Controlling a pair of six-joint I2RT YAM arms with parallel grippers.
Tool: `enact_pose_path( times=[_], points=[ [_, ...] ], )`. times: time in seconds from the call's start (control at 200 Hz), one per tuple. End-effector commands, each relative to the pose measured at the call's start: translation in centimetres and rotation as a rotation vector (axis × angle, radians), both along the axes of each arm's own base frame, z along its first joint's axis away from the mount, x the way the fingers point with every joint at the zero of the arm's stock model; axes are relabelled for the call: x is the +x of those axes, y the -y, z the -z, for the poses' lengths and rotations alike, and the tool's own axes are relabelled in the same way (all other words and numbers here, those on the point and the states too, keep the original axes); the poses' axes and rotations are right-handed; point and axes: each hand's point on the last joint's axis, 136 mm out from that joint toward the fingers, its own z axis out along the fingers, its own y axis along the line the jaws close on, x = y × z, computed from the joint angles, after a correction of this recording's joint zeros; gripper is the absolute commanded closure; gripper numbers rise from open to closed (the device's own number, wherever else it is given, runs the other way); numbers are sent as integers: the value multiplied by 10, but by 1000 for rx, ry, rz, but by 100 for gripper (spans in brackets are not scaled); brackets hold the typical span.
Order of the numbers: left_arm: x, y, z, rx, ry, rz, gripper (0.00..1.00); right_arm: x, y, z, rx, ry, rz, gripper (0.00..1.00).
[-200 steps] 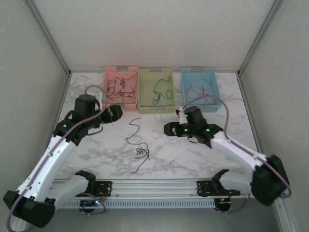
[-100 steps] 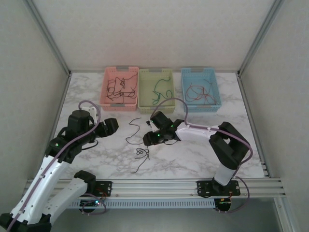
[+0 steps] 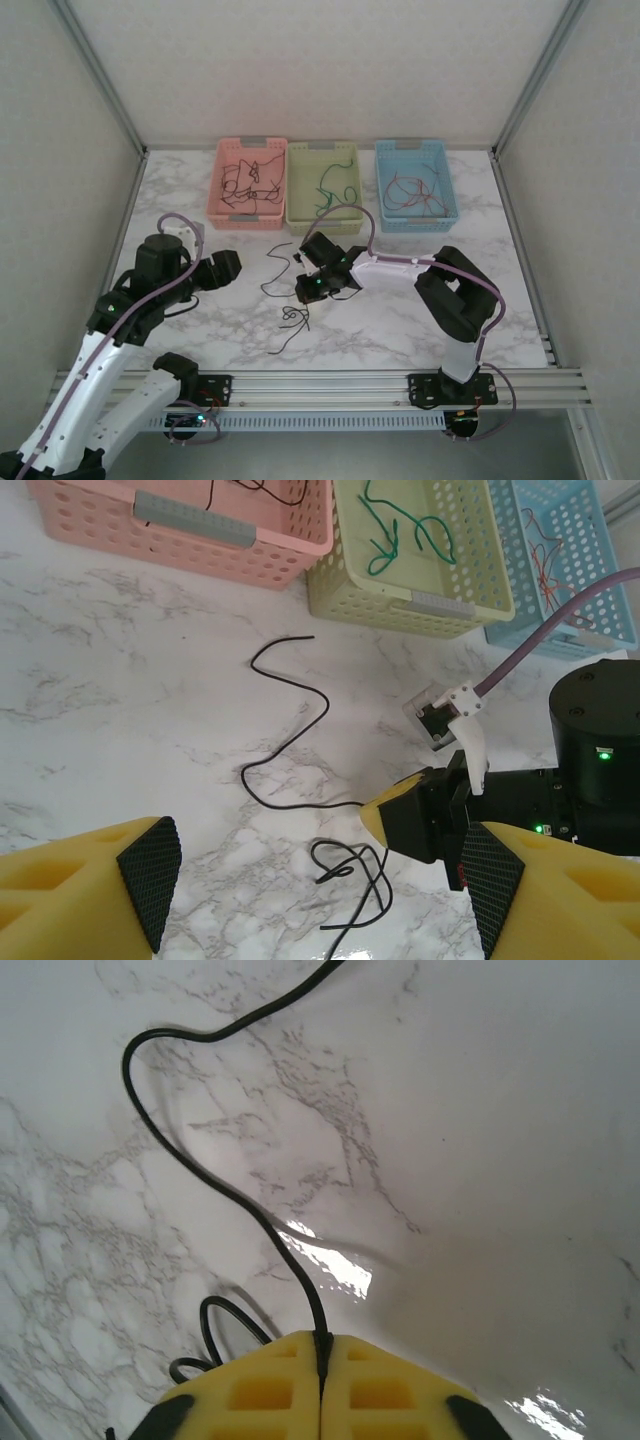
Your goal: Untangle the cables
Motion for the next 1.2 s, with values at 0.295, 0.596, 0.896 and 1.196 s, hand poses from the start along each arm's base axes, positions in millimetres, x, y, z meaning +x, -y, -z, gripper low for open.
enact_pose_path(
  times=[0.295, 0.596, 0.896, 1.196],
  points=[
    [-4, -4, -3, 18, 11, -8, 23, -1, -2, -118, 214, 306, -102, 100],
    [-7, 14, -8, -72, 16, 62, 24, -11, 41, -197, 318, 559, -82, 100],
    [-17, 56, -50, -196, 96, 314, 23, -26, 74, -237, 376, 679, -96, 100],
    [-27, 71, -113, 204, 421, 614, 19, -39, 81, -266, 445, 679, -131, 100]
  ],
)
